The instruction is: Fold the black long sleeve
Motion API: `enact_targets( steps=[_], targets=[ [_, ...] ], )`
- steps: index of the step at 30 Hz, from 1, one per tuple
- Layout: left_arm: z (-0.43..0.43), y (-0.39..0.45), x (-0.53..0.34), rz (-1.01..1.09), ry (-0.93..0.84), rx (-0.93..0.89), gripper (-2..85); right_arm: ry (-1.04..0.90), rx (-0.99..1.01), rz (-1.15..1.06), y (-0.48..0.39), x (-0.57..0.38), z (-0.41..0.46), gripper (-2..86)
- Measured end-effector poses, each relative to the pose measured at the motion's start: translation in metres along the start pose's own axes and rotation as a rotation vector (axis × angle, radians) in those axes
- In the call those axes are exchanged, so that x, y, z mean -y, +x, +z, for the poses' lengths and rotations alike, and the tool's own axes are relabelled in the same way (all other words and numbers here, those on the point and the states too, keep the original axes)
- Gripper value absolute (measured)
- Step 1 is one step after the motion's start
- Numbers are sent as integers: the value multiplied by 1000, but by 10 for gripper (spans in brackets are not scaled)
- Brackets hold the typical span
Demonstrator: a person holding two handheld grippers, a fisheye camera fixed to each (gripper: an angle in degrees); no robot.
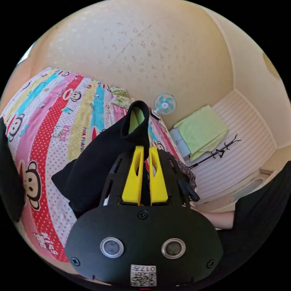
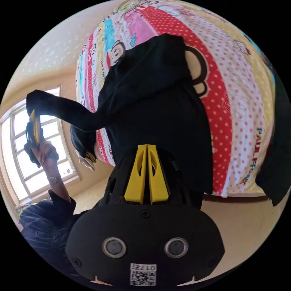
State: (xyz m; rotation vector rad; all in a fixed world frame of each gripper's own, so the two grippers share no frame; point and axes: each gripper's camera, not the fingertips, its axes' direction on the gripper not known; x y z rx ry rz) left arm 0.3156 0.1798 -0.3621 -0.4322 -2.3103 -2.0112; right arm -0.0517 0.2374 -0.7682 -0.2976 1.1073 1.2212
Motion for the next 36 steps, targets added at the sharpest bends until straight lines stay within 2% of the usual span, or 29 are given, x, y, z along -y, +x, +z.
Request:
enact_targets(
  steps=[4, 7, 9, 11, 14, 18, 20, 23, 25, 26, 29, 31, 33, 36],
  targets=[
    [144, 23, -11, 23, -170, 29, 31, 72, 11, 99, 58, -42, -33, 4],
    [226, 19, -34, -10, -337, 164, 60, 93, 43, 148, 85, -63, -42, 6],
    [249, 12, -51, -65, -410, 149, 77, 82, 67, 149, 93, -70, -41, 7],
    [247, 8, -66, -125, -429, 112, 85, 55, 71, 131, 99, -72, -36, 12],
    [203, 2, -97, -190, -407, 230, 94, 40, 42, 89, 100, -67, -31, 25],
    [107, -38, -166, -425, -371, 615, 120, 0, -74, 11, 94, -53, -19, 56],
    [69, -61, -201, -559, -360, 703, 135, -38, -131, -31, 92, -43, -5, 72],
    [46, -97, -257, -708, -423, 596, 143, -171, -172, -34, 101, -31, 27, 81],
    [55, -114, -288, -773, -473, 406, 134, -292, -174, -11, 110, -28, 51, 71],
    [52, -114, -289, -784, -459, 389, 131, -335, -190, -12, 110, -29, 58, 52],
    [45, -121, -277, -869, -545, 317, 54, -350, -224, -110, 90, -31, 46, 31],
    [39, -100, -237, -680, -578, 214, 33, -337, -170, -169, 74, -31, 26, 26],
    [29, -77, -200, -541, -578, 198, 28, -296, -64, -248, 56, -29, -1, 24],
    [8, -59, -143, -408, -531, 279, 30, -170, 8, -314, 37, -17, -48, 25]
  ],
)
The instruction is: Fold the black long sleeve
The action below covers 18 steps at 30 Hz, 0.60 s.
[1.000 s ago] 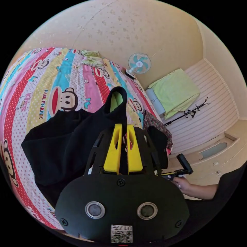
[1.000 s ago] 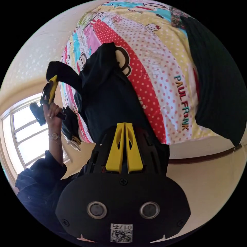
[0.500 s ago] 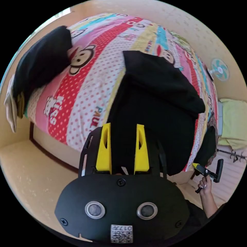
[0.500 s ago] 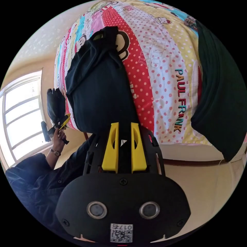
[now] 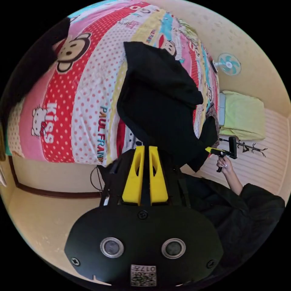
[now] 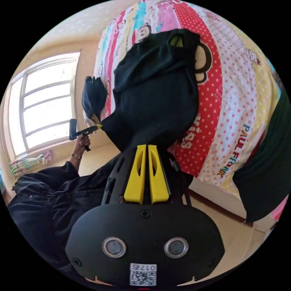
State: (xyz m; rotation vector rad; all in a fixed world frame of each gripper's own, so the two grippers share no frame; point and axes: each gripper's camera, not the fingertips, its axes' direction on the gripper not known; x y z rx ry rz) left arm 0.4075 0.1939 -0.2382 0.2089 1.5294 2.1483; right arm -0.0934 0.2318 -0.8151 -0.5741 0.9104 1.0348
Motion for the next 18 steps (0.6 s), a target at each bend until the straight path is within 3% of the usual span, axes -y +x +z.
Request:
enact_targets(
  steps=[3, 6, 9, 12, 18],
  targets=[
    [-22, -9, 34, -75, 112, 40, 51, 118, -56, 56, 11, 21, -26, 37],
    [-17, -38, 56, -204, 134, -62, 106, 195, -28, 195, 40, 34, -32, 66],
    [-13, -48, 49, -180, 175, -97, 122, 206, -11, 229, 51, 32, -26, 94],
    [7, -52, 34, -152, 133, -40, 124, 198, -47, 266, 57, 19, -10, 114],
    [46, -58, 27, -177, 94, 13, 127, 287, 106, 265, 51, 15, 15, 140]
  ],
)
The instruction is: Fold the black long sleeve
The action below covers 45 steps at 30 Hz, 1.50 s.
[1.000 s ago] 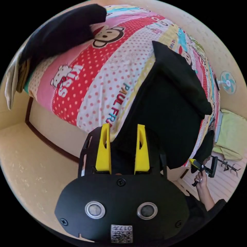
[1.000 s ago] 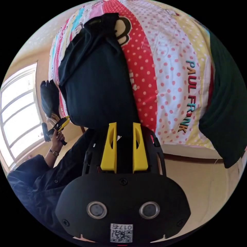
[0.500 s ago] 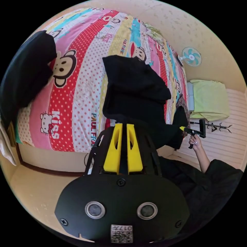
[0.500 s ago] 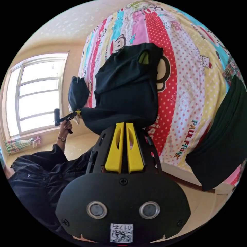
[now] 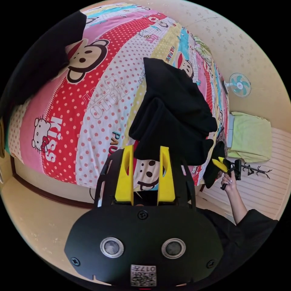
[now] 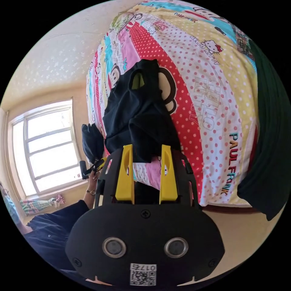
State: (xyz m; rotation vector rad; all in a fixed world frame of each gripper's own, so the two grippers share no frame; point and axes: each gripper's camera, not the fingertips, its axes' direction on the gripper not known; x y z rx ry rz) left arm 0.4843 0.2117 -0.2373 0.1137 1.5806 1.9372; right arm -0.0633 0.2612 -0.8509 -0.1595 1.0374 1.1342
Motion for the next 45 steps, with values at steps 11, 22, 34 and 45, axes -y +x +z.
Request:
enact_targets(
  steps=[11, 22, 34, 45],
  targets=[
    [42, -6, -12, -19, -119, 1, 63, 0, -317, -13, -81, 29, 75, 185],
    [-50, -17, -79, 56, 26, -327, 47, -187, -519, -104, -109, 16, 118, 185],
    [-136, -36, -105, 109, 121, -536, 44, -79, -277, -356, -73, -30, 6, 40],
    [-183, -103, -209, -38, 88, -994, 42, 41, 694, -249, 21, -202, -154, 30]
  ],
)
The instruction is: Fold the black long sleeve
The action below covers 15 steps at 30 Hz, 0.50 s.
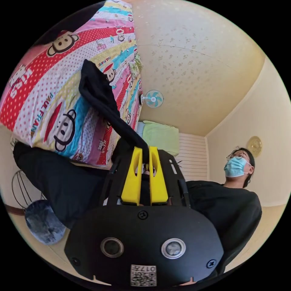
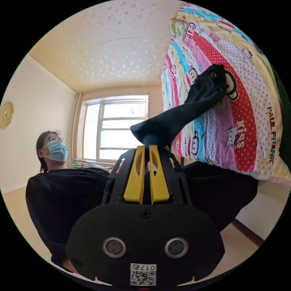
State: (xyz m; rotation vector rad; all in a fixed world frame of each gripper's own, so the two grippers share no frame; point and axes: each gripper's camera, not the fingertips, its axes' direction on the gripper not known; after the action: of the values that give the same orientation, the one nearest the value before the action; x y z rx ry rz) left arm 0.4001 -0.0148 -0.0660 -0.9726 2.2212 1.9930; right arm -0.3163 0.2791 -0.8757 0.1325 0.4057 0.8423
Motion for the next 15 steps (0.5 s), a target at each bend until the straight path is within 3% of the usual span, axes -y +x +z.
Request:
enact_targets(
  steps=[3, 8, 11, 15],
  targets=[
    [-17, -8, -27, -80, 49, -36, 42, -40, -28, 2, -10, -33, -1, 30],
    [-12, -31, -6, -206, 78, 82, 42, -31, -56, 118, 28, -11, -6, 30],
    [16, -38, 50, -171, 36, 71, 42, -31, -189, 151, 46, 47, -4, 30],
    [56, -31, 156, -94, 86, 51, 43, -20, -185, 129, 53, 142, 15, 33]
  ],
)
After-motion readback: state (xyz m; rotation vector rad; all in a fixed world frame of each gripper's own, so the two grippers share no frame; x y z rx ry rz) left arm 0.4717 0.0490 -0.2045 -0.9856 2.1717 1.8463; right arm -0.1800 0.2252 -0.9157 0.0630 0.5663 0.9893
